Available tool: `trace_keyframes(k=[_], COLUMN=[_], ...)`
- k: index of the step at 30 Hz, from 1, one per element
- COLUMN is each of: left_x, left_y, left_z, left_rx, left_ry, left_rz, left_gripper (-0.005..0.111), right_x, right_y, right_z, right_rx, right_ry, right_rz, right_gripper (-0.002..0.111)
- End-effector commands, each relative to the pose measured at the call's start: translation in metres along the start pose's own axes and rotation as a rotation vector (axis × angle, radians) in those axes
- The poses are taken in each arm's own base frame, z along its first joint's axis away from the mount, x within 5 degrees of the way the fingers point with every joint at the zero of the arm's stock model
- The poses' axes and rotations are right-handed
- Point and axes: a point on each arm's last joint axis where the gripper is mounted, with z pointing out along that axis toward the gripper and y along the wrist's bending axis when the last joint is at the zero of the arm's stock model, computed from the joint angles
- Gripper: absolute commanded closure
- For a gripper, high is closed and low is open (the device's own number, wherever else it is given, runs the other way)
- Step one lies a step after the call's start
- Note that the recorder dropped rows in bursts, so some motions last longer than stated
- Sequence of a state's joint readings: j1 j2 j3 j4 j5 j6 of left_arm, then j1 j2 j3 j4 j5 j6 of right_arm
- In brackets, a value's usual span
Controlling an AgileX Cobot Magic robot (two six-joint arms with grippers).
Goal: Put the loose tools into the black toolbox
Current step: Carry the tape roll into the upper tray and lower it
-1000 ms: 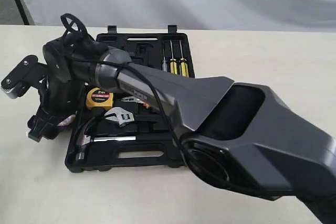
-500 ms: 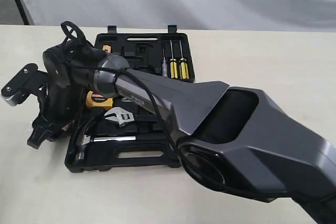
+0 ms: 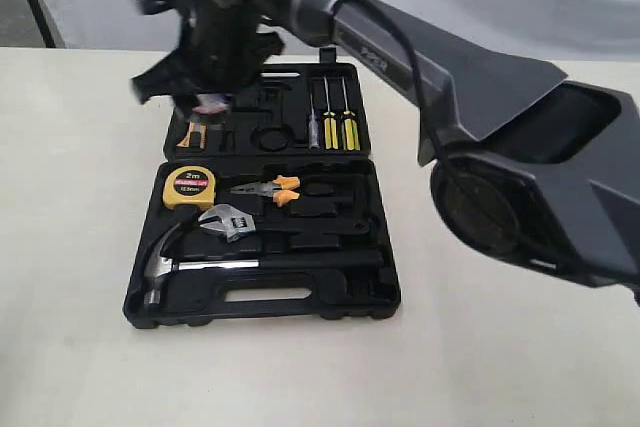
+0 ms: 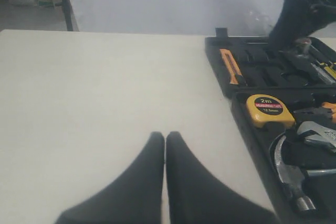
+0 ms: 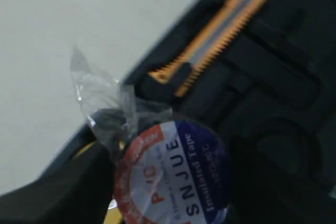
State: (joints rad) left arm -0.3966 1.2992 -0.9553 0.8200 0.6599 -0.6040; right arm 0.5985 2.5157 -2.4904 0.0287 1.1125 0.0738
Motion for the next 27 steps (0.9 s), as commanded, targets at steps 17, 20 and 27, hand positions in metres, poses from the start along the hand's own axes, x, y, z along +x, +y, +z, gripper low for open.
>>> trace_keyframes(k=[17, 20, 27], left_x=[0.002, 0.002, 0.002], left_y=[0.0, 0.0, 0.0], left_z=[-0.001, -0.001, -0.001], left_rx=[0.014, 0.014, 0.014], left_ry=[-0.007, -0.007, -0.007], left_rz=[-0.022, -0.022, -0.022], left_gripper=[0.105, 0.105, 0.105], right_x=[0.026, 0.026, 0.024], right_y=[-0.078, -0.078, -0.079], right_z=[0.075, 0.075, 0.066], right_rx=[0.075, 0.08, 0.1], right_ry=[0.054, 0.054, 0.065], right_rz=[0.338, 0.333, 0.323], right_gripper=[0.07, 0.052, 0.05])
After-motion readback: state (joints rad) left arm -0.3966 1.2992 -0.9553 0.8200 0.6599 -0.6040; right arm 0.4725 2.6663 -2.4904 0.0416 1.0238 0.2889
